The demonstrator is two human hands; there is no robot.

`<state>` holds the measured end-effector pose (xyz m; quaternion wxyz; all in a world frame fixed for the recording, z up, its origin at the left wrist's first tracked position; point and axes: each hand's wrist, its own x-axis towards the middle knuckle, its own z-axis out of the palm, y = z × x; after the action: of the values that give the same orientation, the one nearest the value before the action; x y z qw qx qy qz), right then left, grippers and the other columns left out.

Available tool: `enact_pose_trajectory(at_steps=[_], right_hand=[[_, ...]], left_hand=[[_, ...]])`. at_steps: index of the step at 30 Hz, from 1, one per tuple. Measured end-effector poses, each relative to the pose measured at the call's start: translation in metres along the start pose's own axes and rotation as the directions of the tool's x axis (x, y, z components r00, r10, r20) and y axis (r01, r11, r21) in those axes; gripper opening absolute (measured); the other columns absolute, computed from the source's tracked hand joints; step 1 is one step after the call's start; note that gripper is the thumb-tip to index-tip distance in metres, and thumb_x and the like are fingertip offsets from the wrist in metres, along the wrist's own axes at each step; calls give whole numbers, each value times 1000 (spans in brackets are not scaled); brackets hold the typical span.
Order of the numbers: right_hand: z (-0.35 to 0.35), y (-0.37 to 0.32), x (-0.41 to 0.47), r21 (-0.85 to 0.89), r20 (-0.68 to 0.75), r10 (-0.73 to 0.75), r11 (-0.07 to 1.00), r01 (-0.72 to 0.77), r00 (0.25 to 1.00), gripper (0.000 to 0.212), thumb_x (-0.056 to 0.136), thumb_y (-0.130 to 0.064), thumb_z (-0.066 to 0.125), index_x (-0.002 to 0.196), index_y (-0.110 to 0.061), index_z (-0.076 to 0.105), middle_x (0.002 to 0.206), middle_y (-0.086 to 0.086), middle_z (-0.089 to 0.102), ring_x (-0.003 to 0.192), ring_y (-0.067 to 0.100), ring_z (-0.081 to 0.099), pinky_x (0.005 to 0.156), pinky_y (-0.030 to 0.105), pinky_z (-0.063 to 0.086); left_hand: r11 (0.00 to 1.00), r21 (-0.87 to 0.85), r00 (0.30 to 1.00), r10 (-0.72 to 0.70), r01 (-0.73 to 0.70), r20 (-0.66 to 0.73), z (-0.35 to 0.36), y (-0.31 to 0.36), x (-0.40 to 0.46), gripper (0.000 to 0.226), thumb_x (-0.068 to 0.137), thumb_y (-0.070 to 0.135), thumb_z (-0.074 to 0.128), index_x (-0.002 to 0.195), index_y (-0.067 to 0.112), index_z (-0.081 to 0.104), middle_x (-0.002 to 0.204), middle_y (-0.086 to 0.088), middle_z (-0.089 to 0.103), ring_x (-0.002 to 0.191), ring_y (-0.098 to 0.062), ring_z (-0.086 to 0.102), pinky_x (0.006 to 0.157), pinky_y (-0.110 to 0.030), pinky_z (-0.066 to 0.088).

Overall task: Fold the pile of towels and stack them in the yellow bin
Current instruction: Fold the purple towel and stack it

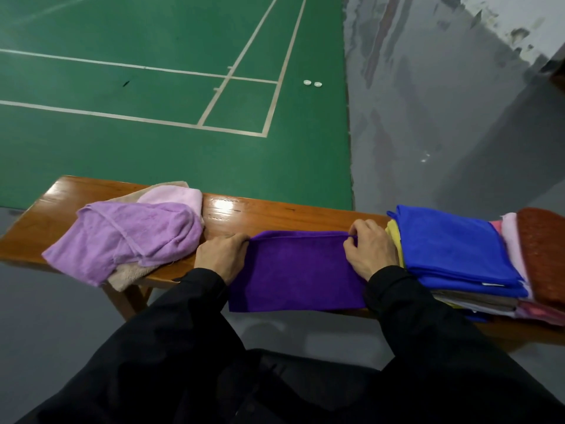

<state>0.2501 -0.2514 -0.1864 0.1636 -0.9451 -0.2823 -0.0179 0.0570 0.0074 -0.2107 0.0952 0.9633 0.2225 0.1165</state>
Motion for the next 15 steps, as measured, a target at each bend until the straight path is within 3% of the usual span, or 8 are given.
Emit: enact_pose_trajectory(at_steps=[3, 7, 15], right_hand=[[-2, -1, 0, 59, -34, 28, 998, -26, 999, 5, 93, -20, 61, 94, -19, 57, 92, 0, 56, 84, 18, 53, 72, 30, 46], [-4, -4, 6, 87, -65, 71, 994, -65, 995, 7, 90, -20, 60, 88, -18, 54, 89, 0, 56, 83, 19, 53, 73, 35, 49], [4, -4, 20, 57, -60, 131, 990, -128, 989, 5, 95, -21, 58, 97, -16, 57, 99, 4, 60, 87, 21, 55, 75, 34, 47]], left_hand=[[1000, 19, 997, 25, -23, -76, -3, -3, -2, 18, 100, 30, 55, 99, 23, 71, 83, -1, 72, 72, -28, 69, 57, -36, 55], [998, -45, 979, 41, -51, -198, -7, -1, 3, 18, 95, 25, 56, 91, 16, 70, 88, -3, 71, 81, -28, 63, 69, -39, 53], [981, -190, 986, -76, 47, -146, -4, 8, 26, 11, 96, 24, 58, 93, 16, 67, 93, -2, 68, 82, -27, 63, 72, -37, 52]])
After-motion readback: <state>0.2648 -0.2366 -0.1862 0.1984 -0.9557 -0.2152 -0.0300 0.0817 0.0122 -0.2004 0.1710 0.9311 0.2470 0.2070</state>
